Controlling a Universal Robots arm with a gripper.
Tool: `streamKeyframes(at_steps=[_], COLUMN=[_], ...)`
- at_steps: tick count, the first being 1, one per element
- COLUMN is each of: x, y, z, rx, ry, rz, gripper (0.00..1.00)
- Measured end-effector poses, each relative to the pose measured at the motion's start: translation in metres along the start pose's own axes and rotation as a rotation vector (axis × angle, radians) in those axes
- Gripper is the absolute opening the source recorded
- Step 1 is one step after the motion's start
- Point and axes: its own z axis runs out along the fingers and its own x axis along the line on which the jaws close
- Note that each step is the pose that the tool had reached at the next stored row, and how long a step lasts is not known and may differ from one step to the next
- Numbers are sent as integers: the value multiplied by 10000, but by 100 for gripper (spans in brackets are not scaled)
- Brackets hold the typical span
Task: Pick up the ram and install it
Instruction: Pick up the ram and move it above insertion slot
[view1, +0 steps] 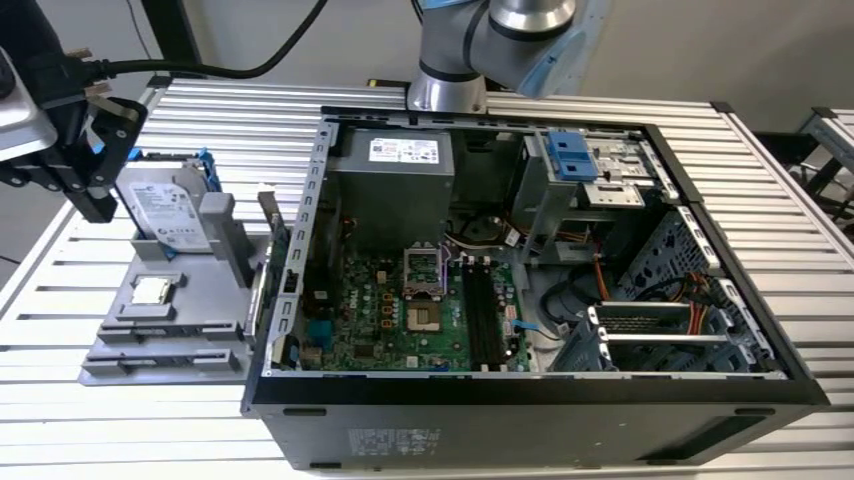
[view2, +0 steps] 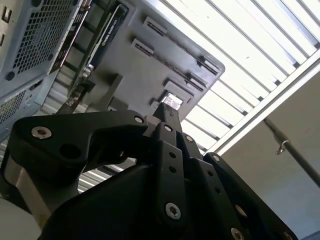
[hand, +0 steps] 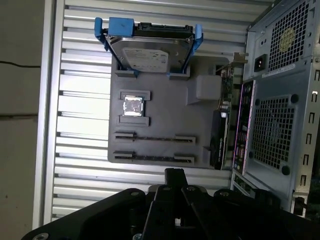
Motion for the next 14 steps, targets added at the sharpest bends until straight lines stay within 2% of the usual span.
streamKeyframes(at_steps=[14], x=[0], y=[0], z=[-1], rx=[-5], ry=[15], rz=[-300], gripper=[0])
